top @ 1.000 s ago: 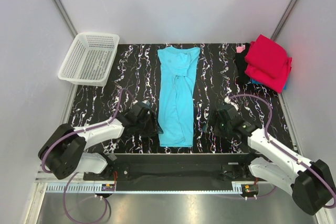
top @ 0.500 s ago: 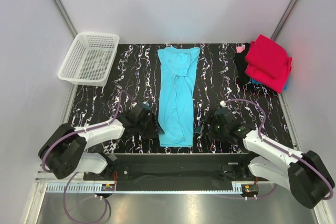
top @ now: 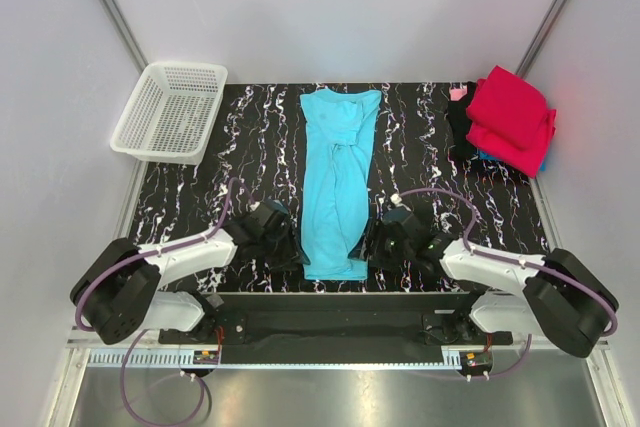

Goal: Fold and stack the t-shirts
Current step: Fold the tshirt

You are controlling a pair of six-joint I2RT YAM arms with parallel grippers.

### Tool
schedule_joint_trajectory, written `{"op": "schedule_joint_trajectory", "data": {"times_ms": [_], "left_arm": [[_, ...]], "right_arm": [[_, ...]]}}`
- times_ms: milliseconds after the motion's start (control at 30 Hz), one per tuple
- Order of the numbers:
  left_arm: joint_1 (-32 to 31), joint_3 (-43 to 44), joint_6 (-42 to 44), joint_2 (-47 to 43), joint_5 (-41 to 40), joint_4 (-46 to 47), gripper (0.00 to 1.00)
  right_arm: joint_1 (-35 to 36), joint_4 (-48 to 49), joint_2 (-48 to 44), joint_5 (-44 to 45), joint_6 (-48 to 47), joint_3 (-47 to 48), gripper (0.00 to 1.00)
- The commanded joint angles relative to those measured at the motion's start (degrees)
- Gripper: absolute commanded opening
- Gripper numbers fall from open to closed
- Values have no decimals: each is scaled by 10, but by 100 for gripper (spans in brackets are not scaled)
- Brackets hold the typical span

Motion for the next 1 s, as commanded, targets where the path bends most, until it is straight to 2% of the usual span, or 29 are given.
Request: {"op": "schedule_joint_trajectory", "data": {"times_ms": [0,300,733,833,867,933,967], "left_arm": [[-11,9,-9,-4,22,-20,46],[-17,7,-18,-24,35,-10,32],[-28,2,-27,18,51,39,24],[-31,0,-28,20,50,40,23],[-33,-2,-29,18,51,41,22],[-35,-6,-31,15,47,41,21],[-34,-8,-32,10,46,40,21]], "right_arm": [[34,-43,27,44,28,4,71],[105,-117,33,100,84,26,66],[129,-144,42,128,114,27,58],[130,-147,44,132,119,27,47],[131,-147,45,131,119,26,38],[130,-149,47,132,120,27,25],[130,-149,49,131,120,28,14]]}}
